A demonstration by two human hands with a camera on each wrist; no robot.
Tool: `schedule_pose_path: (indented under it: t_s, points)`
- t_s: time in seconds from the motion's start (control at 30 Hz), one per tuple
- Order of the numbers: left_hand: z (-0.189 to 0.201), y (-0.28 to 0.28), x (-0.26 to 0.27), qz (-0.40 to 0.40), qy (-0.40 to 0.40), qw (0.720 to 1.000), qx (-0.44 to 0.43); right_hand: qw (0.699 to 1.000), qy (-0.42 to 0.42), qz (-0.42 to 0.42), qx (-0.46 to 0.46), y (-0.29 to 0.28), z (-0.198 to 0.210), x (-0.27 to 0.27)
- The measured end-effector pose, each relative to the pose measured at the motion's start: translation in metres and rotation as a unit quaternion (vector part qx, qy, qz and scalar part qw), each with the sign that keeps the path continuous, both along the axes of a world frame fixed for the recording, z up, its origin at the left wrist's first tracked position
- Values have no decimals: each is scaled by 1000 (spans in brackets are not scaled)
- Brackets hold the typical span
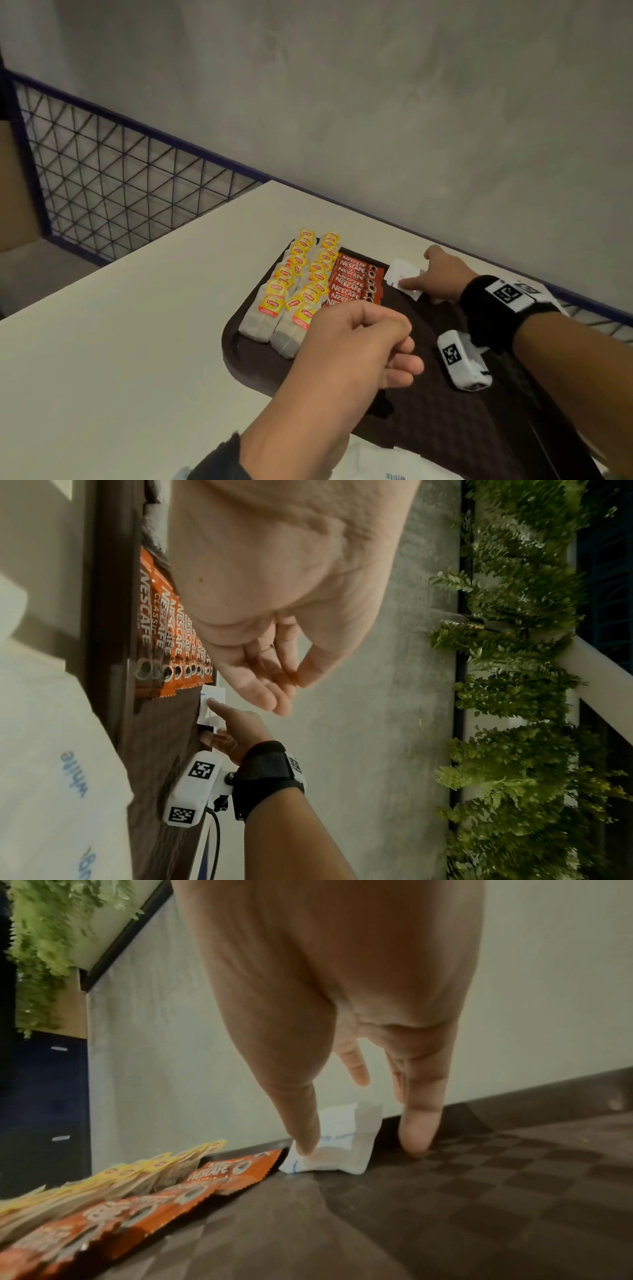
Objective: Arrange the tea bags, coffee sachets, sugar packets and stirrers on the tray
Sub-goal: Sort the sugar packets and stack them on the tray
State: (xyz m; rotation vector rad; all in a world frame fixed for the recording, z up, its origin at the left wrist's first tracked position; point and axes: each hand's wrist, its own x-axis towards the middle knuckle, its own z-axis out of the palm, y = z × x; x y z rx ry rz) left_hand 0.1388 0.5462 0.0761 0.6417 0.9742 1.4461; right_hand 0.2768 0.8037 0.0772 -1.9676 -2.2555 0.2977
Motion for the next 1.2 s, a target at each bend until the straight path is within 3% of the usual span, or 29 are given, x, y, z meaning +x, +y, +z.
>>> schedule_pose_path:
  t_s: [0.37,0.53,0.6,0.67,0.77,0.87,1.03,1.2]
  points:
    - [0,1,1,-5,10,1000,12,998,59,6,-6,-1,-1,-11]
    - [5,1,0,-3,40,999,13,996,-30,75,32,-59,43,-1]
    - [7,-2,-1,2,55,998,20,986,-37,159,-14,-107,66,9]
    - [10,-7,-4,10,65,997,34,962,-66,233,-124,-166,83,20]
    - [14,-12,-7,22,78,995,51,916,-171,263,-251,-245,90,31]
    - [17,-17,-8,22,88,994,56,913,-229,260,-216,-288,74,42]
    - [20,-25,-8,22,101,993,57,949,-151,224,-159,-331,43,43]
    - [16,-27,-10,8,117,992,50,954,-179,223,-94,-339,19,34]
